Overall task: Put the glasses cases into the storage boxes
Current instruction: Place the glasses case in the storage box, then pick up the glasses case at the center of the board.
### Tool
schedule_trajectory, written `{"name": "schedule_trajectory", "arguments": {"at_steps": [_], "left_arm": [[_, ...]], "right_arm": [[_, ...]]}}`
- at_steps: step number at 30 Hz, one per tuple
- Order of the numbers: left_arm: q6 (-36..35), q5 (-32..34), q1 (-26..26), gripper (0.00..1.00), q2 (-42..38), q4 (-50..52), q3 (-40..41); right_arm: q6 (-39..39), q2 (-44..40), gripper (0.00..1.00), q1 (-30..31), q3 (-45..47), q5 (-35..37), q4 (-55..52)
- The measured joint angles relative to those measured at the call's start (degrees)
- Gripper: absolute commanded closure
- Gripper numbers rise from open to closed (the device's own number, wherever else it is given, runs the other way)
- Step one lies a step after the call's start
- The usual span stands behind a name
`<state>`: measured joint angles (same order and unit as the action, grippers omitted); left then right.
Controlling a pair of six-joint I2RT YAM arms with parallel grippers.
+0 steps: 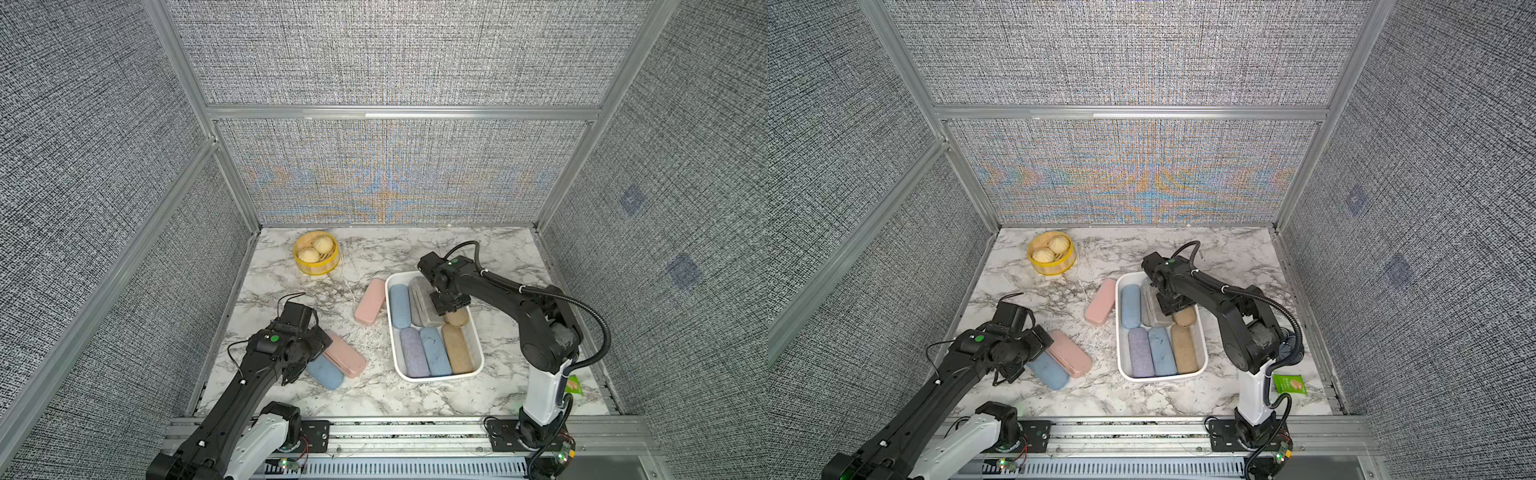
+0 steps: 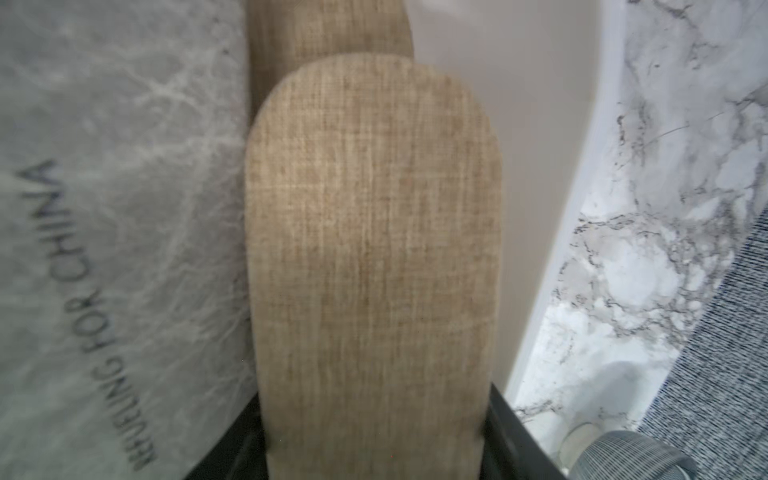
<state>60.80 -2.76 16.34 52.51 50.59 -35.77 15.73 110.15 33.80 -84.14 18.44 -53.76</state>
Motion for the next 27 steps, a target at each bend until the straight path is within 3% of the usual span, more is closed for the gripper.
{"name": "schedule_trajectory", "arguments": {"at_steps": [4, 7, 10, 17, 27], "left_arm": [[1.01, -1.57, 0.28, 0.01, -0.17, -0.76, 2.34], [1.27, -2.97, 0.59, 0.01, -0.31, -2.08, 3.54], [1.60, -3.72, 0.96, 0.01, -0.13, -2.93, 4.20], [2.25, -4.74, 2.25, 0.03, -0.20, -3.67, 4.50], [3.15, -4.72, 3.56, 0.12, 2.67, -5.16, 4.15]], "right_arm": [[2.14, 1.36, 0.46, -0.11, -1.90, -1.46, 0.09], [3.93, 2.47, 0.34, -0.24, -3.50, -1.90, -0.04], [5.25, 2.84, 0.30, -0.22, -4.33, -1.90, 0.20], [7.08, -2.16, 0.21, 0.20, -4.37, -2.01, 0.72], [9.99, -13.42, 0.23, 5.09, -3.39, 1.31, -3.21]]}}
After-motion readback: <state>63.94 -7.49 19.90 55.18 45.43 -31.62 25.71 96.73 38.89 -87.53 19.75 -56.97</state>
